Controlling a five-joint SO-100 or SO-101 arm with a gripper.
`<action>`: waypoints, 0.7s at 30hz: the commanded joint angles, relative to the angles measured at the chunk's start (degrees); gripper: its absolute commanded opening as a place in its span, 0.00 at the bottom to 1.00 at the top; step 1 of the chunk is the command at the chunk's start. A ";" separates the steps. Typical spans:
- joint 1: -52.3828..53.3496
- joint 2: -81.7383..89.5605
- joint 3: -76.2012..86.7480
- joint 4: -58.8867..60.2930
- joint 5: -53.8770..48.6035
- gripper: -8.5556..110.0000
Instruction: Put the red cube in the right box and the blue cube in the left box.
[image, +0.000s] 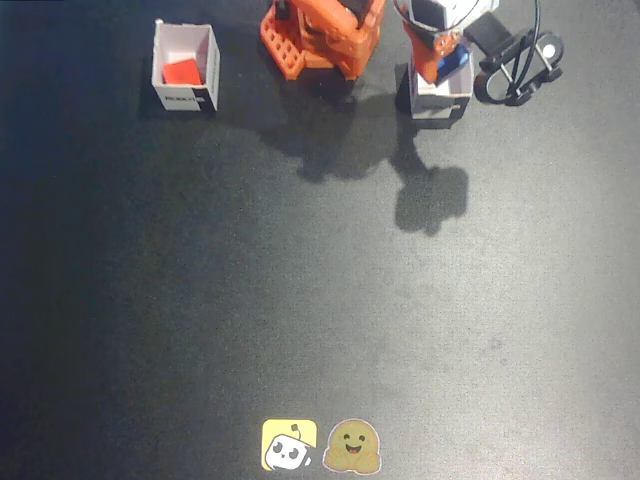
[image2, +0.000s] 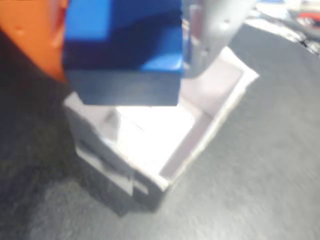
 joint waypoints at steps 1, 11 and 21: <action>-0.09 1.49 0.53 -1.49 -1.05 0.14; -1.76 1.58 2.11 -4.57 -0.70 0.14; -4.22 1.93 3.34 -7.82 1.67 0.15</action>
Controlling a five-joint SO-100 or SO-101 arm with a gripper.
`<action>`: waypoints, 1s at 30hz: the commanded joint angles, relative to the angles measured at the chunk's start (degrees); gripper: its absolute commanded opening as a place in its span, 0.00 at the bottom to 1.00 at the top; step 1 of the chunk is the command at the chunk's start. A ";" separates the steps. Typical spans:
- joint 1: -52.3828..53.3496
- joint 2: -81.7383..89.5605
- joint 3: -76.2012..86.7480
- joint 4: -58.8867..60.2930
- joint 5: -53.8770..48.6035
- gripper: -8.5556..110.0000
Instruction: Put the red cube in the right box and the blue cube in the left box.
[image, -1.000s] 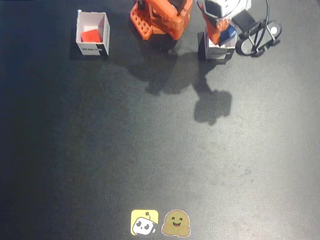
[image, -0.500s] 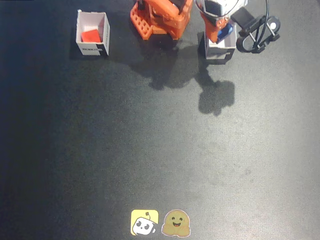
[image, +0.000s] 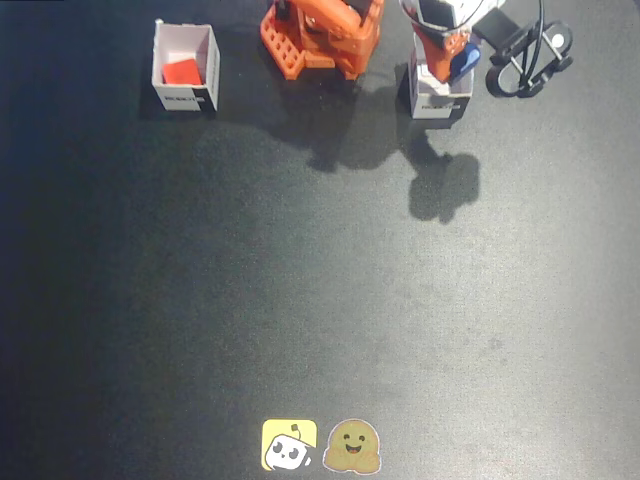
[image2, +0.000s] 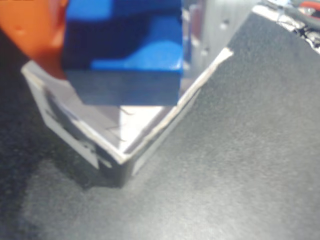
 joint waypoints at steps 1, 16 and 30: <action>-0.53 1.58 -0.35 -0.70 0.18 0.15; -0.53 6.86 2.55 -2.81 -0.26 0.24; 3.25 6.50 0.70 -3.52 -1.85 0.12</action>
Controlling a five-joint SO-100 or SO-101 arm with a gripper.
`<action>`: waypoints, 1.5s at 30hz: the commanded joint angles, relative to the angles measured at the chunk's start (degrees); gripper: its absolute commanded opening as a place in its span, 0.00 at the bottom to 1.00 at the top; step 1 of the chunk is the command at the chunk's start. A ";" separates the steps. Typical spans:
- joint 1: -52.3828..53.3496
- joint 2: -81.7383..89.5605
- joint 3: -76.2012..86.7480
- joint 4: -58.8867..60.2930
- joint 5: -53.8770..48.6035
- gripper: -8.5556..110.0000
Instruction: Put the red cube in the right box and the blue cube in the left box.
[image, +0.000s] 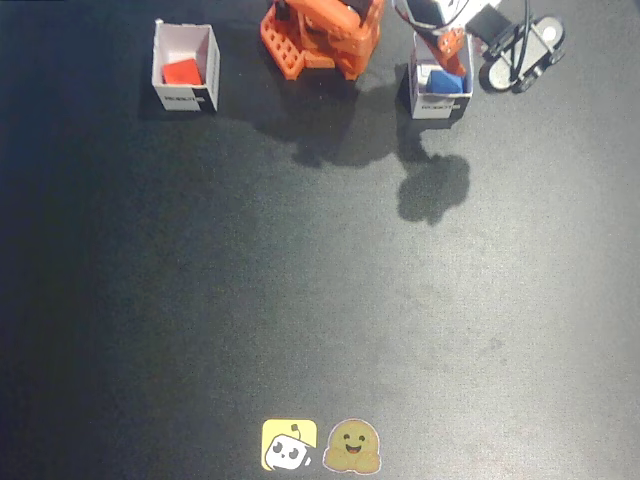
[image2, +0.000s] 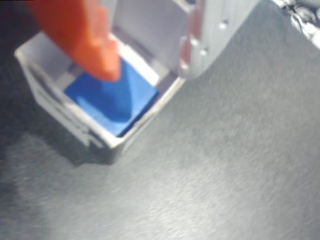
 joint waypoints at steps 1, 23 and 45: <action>2.46 -0.88 -3.52 -0.70 -2.20 0.12; 36.39 -13.80 -13.97 -0.62 -17.58 0.07; 73.92 1.14 -5.27 2.37 -34.10 0.07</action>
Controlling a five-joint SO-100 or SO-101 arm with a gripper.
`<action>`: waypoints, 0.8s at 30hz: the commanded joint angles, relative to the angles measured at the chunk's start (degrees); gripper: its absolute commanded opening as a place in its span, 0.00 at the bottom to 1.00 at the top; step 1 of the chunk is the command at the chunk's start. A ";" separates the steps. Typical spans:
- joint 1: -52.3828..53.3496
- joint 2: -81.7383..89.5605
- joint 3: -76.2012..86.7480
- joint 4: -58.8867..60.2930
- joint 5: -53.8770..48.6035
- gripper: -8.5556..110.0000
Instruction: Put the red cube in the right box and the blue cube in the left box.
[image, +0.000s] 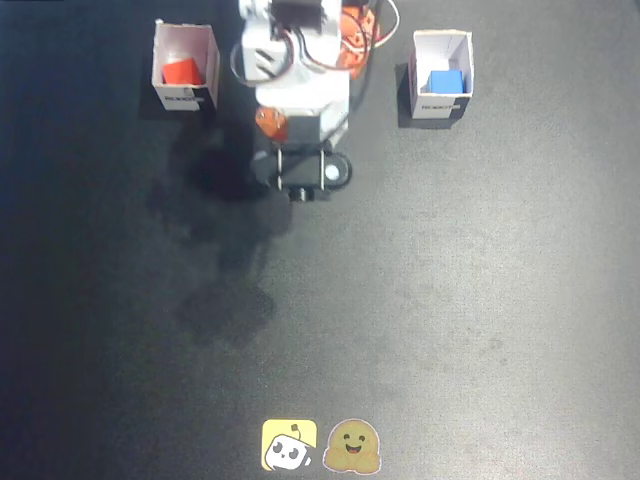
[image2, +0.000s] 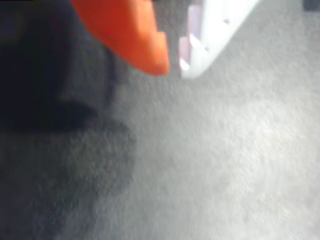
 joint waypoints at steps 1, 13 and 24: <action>0.09 7.38 1.93 1.05 0.44 0.07; -2.55 21.53 12.83 -2.02 -1.23 0.07; -3.08 29.79 24.43 -8.00 -4.66 0.07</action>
